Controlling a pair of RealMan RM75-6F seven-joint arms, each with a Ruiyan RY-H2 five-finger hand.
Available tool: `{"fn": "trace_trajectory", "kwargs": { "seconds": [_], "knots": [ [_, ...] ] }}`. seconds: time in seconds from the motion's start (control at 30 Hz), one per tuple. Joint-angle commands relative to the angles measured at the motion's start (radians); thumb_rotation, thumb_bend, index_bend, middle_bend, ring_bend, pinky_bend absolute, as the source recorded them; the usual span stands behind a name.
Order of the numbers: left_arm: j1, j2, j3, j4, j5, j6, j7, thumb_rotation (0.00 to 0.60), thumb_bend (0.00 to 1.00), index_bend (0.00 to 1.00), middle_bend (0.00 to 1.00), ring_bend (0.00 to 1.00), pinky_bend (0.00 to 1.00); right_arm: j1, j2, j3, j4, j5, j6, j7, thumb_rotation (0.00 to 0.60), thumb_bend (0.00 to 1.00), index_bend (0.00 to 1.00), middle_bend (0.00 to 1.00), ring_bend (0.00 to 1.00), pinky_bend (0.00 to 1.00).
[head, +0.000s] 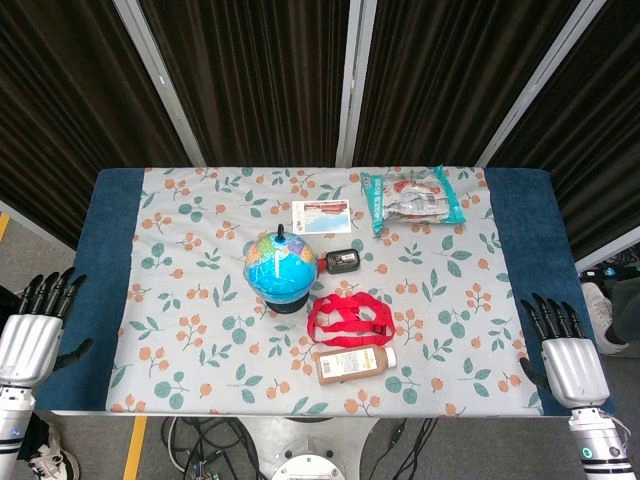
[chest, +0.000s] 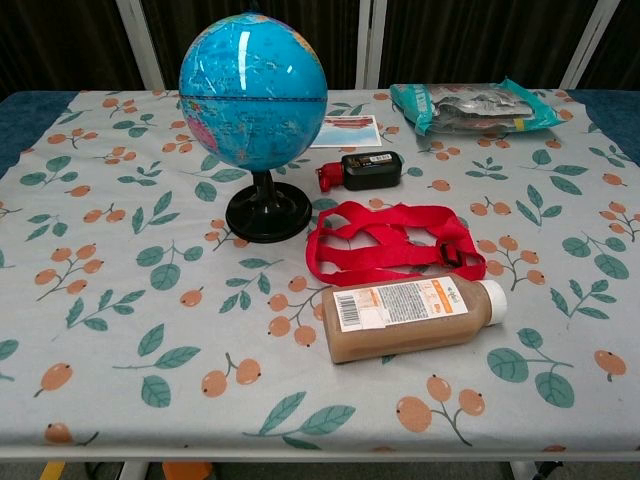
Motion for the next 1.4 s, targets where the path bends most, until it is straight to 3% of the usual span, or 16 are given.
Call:
{"fn": "trace_trajectory", "kwargs": {
  "seconds": [0.03, 0.37, 0.57, 0.97, 1.4],
  "knots": [
    [0.001, -0.002, 0.001, 0.002, 0.002, 0.0, -0.001, 0.6, 0.18, 0.04, 0.01, 0.0, 0.0, -0.002, -0.01, 0.004, 0.016, -0.025, 0.028, 0.019, 0.6, 0.18, 0.0, 0.0, 0.0, 0.0],
    [-0.002, -0.006, 0.0, -0.001, -0.002, -0.009, 0.004, 0.6, 0.18, 0.04, 0.01, 0.0, 0.0, -0.005, -0.015, 0.003, 0.041, -0.035, 0.042, 0.041, 0.6, 0.18, 0.0, 0.0, 0.0, 0.0],
    [-0.04, -0.007, 0.005, -0.034, 0.06, -0.034, 0.02, 0.6, 0.18, 0.04, 0.01, 0.0, 0.0, -0.004, -0.014, 0.003, 0.043, -0.033, 0.039, 0.042, 0.6, 0.18, 0.0, 0.0, 0.0, 0.0],
    [-0.252, -0.096, -0.051, -0.114, 0.197, -0.212, 0.098, 0.6, 0.18, 0.04, 0.01, 0.0, 0.0, -0.007, -0.002, 0.005, 0.057, -0.012, 0.03, 0.07, 0.6, 0.18, 0.0, 0.0, 0.0, 0.0],
    [-0.405, -0.192, -0.11, -0.128, 0.195, -0.329, 0.16, 0.6, 0.18, 0.04, 0.01, 0.0, 0.0, -0.01, -0.003, 0.007, 0.078, 0.002, 0.026, 0.088, 0.6, 0.18, 0.0, 0.0, 0.0, 0.0]
  ]
}}
